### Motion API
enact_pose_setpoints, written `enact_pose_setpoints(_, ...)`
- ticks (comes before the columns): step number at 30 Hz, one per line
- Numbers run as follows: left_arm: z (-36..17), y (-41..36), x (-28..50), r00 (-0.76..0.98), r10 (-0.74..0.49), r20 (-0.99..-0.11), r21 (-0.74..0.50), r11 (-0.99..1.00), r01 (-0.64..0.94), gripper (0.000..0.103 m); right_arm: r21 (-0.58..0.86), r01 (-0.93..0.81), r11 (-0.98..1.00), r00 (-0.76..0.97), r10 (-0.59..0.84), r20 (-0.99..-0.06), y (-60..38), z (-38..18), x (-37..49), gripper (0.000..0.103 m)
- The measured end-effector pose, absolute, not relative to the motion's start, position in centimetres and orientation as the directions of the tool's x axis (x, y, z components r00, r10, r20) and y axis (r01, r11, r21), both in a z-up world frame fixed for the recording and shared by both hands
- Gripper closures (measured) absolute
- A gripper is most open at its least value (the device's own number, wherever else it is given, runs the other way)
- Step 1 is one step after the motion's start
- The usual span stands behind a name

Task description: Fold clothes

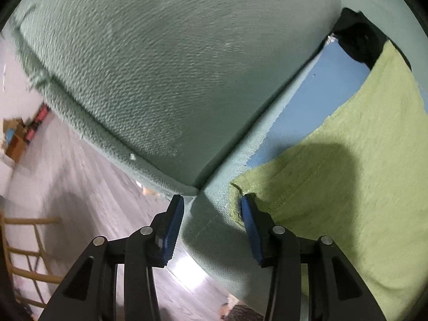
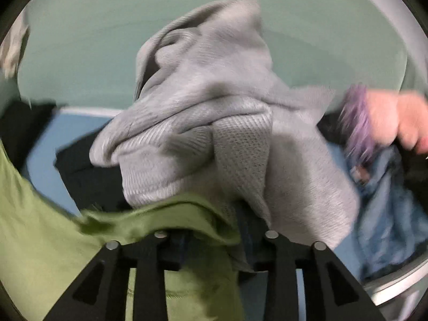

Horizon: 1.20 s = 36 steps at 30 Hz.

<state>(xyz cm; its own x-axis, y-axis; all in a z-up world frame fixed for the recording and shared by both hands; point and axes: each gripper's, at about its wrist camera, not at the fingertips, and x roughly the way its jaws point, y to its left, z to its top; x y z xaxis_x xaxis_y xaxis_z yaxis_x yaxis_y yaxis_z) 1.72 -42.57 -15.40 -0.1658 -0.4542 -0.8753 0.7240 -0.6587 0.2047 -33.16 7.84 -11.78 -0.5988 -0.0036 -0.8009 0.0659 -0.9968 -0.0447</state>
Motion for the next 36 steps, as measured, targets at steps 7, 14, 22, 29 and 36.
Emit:
enact_pose_setpoints(7,-15.4,-42.6,3.1,-0.199,-0.428,-0.881,0.161,-0.669,0.726,0.053,0.221,0.020,-0.975,-0.650,-0.181,-0.738,14.1,-7.8,-25.3,0.024)
enact_pose_setpoints(14,-15.7,-44.4,7.8,-0.318,-0.257,-0.912,-0.111,-0.593,0.797,0.035,0.300,0.251,-0.920,-0.353,-0.376,-0.856,12.3,-13.4,-5.6,0.025)
enact_pose_setpoints(22,-14.5,-42.0,13.4,-0.558,-0.056,-0.828,-0.454,-0.519,0.724,0.036,0.592,0.043,-0.805,-0.083,-0.593,-0.801,11.5,-25.1,6.2,0.030)
enact_pose_setpoints(29,-15.3,-39.9,15.2,-0.594,-0.021,-0.804,-0.522,-0.450,0.724,0.036,0.700,-0.041,-0.713,-0.048,-0.698,-0.714,9.7,-27.7,5.2,0.030)
enact_pose_setpoints(36,-15.7,-40.0,11.4,-0.609,0.017,-0.793,-0.547,-0.459,0.700,0.061,0.761,-0.090,-0.642,-0.024,-0.763,-0.646,8.0,-29.4,6.2,0.073)
